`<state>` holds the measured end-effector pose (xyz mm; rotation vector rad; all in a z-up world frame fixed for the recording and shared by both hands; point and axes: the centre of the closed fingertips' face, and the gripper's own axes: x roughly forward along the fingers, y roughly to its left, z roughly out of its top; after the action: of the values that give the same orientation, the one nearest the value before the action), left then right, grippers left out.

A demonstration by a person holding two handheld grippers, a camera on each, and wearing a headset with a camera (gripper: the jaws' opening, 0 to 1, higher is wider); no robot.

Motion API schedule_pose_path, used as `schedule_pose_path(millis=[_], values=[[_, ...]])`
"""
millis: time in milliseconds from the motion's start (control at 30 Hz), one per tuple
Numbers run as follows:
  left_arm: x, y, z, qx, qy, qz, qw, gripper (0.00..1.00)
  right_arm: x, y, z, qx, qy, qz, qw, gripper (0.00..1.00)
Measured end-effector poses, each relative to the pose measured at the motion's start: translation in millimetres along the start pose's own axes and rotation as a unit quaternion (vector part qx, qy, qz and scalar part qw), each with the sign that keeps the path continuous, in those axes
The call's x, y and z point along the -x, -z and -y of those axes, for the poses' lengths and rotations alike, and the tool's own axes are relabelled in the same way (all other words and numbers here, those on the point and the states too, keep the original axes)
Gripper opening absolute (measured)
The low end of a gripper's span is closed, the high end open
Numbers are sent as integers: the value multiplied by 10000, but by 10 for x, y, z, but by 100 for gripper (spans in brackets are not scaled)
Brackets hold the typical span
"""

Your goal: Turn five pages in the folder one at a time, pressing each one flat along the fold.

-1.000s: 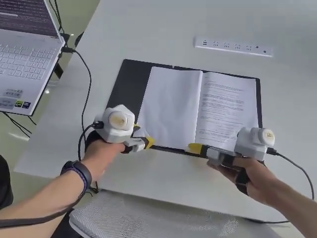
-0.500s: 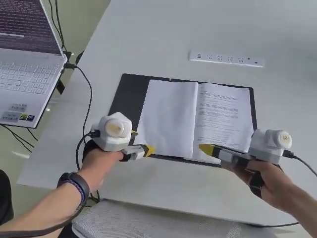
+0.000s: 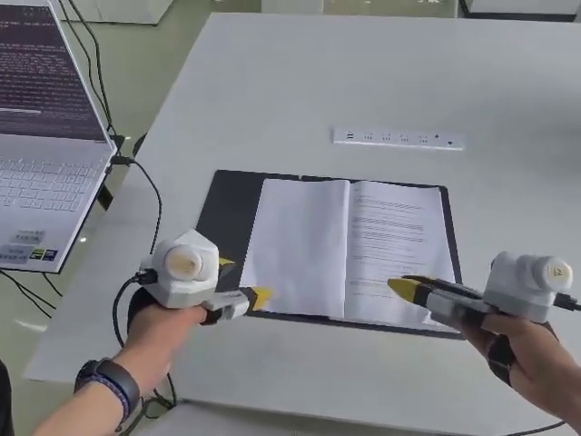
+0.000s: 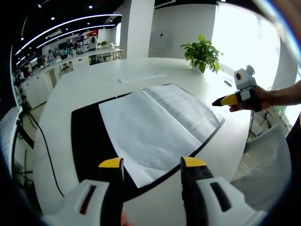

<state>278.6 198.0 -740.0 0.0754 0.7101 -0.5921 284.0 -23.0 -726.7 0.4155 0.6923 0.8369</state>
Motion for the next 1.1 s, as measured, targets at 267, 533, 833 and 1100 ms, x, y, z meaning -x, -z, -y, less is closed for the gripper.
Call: schedule_pose_path(millis=[267, 533, 833, 1100], values=[[111, -99, 57, -76, -14, 110, 9999, 50, 252, 24, 95, 618, 377, -248, 9971, 36], [252, -115, 39, -48, -88, 185, 9998, 53, 470, 42, 104, 965, 607, -336, 9929, 41], [499, -156, 78, -51, -193, 290, 9994, 57, 684, 99, 142, 1018, 802, -243, 9913, 47], [667, -285, 98, 164, -370, 499, 9979, 62, 827, 164, 118, 981, 963, -141, 9904, 54]])
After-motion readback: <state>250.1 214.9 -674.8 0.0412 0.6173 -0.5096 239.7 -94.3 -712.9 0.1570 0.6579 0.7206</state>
